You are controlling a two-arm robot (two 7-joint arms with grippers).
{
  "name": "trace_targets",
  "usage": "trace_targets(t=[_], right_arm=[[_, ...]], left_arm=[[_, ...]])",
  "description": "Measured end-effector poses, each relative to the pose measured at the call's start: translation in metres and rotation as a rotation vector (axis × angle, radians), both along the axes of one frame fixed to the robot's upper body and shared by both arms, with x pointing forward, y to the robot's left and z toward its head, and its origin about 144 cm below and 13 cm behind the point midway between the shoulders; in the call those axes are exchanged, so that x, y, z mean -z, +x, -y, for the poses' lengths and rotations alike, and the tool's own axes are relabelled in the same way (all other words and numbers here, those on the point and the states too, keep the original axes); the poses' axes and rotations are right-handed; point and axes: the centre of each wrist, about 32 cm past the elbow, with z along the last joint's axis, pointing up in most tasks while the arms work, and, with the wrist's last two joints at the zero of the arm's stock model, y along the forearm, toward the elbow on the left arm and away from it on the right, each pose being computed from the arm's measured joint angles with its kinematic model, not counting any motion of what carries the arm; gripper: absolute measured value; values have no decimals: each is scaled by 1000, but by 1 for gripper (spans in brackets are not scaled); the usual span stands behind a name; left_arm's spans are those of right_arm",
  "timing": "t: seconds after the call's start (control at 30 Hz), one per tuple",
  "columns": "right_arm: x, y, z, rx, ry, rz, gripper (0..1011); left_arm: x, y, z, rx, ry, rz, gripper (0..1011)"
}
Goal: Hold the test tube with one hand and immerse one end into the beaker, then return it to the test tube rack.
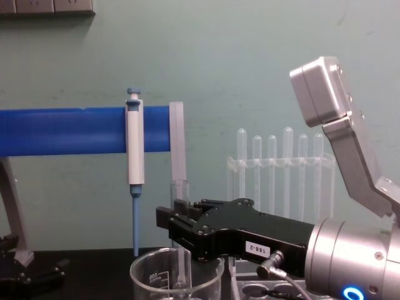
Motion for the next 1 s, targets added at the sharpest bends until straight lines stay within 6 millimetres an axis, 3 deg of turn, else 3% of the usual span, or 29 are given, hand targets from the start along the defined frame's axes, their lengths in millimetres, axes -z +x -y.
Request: trace_targets(t=[1.0], right_arm=[[0,0,0,0,0,0,225]], left_arm=[[0,0,0,0,0,0,1000]])
